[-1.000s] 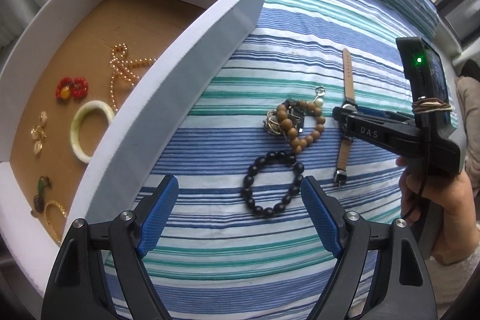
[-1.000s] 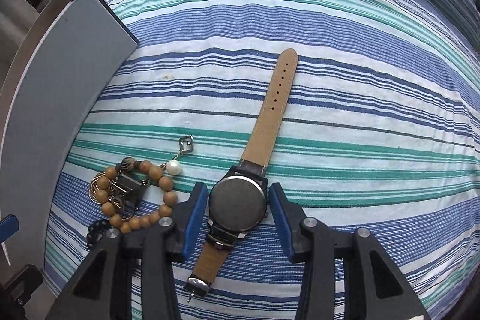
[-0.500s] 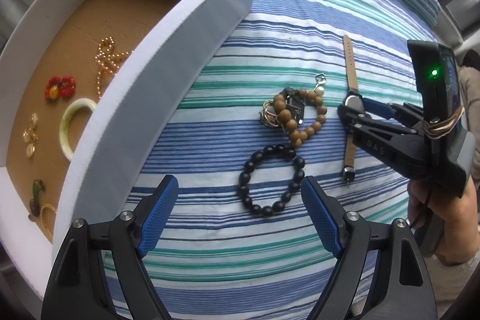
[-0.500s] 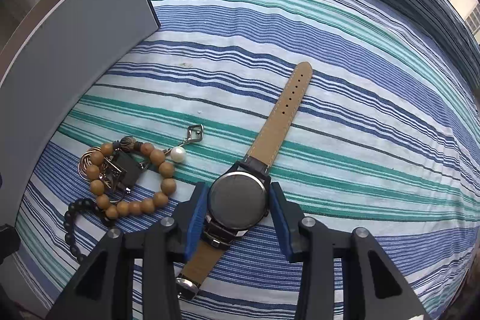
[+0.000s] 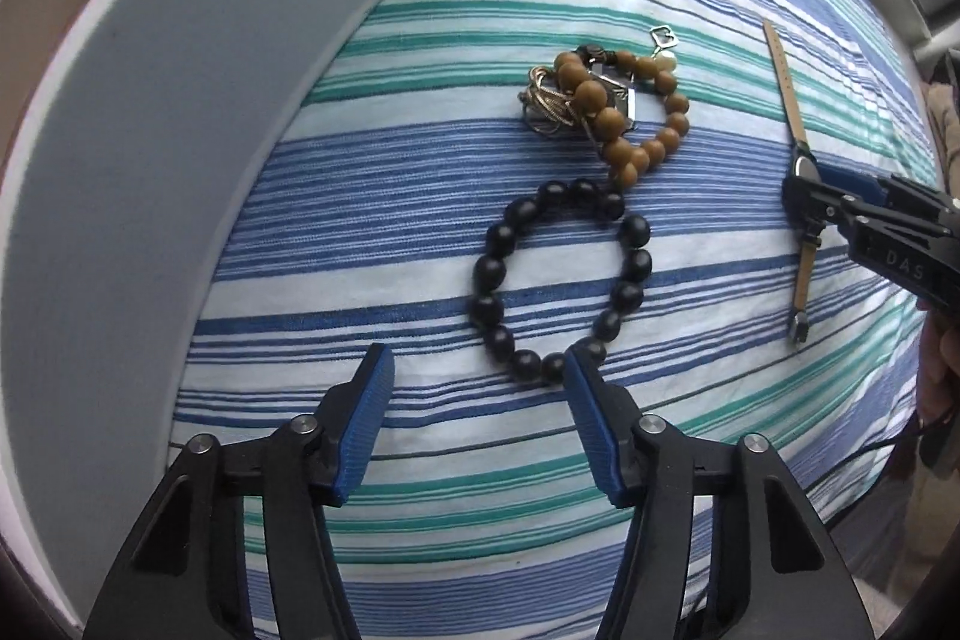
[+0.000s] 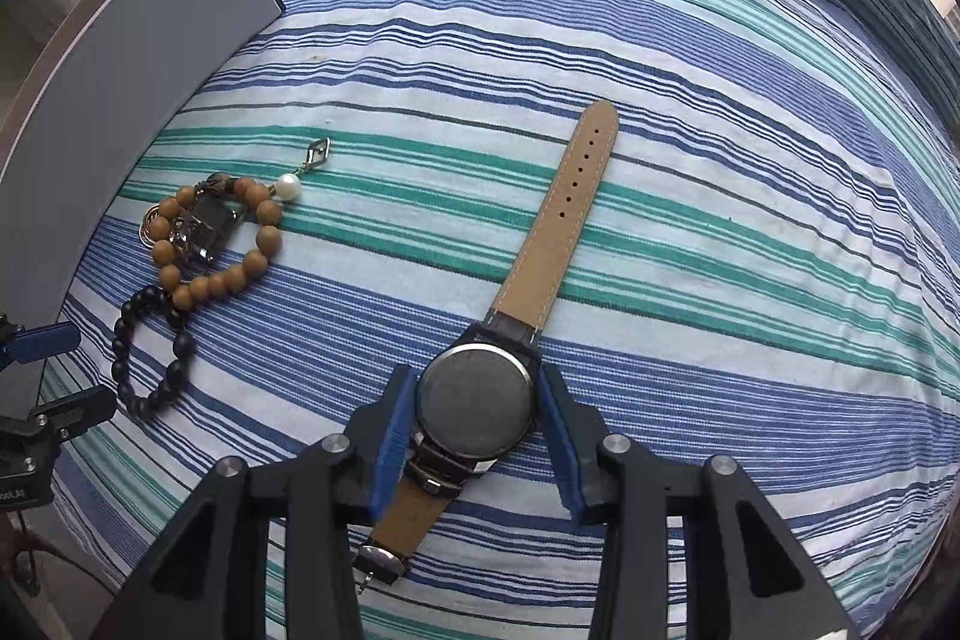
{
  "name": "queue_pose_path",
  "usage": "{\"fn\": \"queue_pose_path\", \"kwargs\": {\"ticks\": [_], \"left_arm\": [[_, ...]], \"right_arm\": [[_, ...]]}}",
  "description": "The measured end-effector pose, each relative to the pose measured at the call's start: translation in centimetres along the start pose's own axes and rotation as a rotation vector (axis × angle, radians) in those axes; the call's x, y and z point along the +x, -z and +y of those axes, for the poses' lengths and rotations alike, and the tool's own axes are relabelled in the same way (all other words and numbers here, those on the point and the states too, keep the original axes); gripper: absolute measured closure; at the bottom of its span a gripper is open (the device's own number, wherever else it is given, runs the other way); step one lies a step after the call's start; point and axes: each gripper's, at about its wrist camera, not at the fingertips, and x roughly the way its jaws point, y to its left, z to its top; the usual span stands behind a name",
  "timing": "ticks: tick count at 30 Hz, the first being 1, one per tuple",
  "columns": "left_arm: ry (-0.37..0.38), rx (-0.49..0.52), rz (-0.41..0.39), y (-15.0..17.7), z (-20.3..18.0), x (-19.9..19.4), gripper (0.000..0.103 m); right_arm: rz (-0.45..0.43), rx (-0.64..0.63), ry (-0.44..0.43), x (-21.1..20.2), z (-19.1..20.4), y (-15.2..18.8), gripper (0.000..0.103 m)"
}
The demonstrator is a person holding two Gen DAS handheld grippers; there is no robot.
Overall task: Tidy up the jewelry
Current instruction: 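Grasp the watch face with the right tool while the left grasps the black bead bracelet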
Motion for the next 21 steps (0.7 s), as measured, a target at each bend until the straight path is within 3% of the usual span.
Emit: {"fn": "queue_pose_path", "kwargs": {"ticks": [8, 11, 15, 17, 21], "left_arm": [[-0.029, 0.012, -0.036, -2.3, 0.0, 0.2, 0.047], [-0.047, 0.013, -0.046, -3.0, 0.1, 0.3, 0.058], [-0.046, 0.008, -0.060, -4.1, 0.0, 0.0, 0.093], [-0.038, 0.005, -0.056, -5.1, -0.5, 0.1, 0.094], [0.001, -0.011, -0.083, -4.2, -0.7, -1.7, 0.094]], "right_arm": [[-0.005, 0.015, -0.012, 0.0, -0.4, -0.1, 0.061], [-0.003, 0.021, -0.018, 0.4, -0.9, -0.6, 0.061], [-0.003, 0.020, -0.016, 0.9, -1.4, -0.9, 0.061], [-0.004, 0.015, -0.014, 0.8, -1.1, -1.0, 0.061], [-0.005, 0.032, -0.045, 0.2, -1.2, -0.9, 0.062]]}}
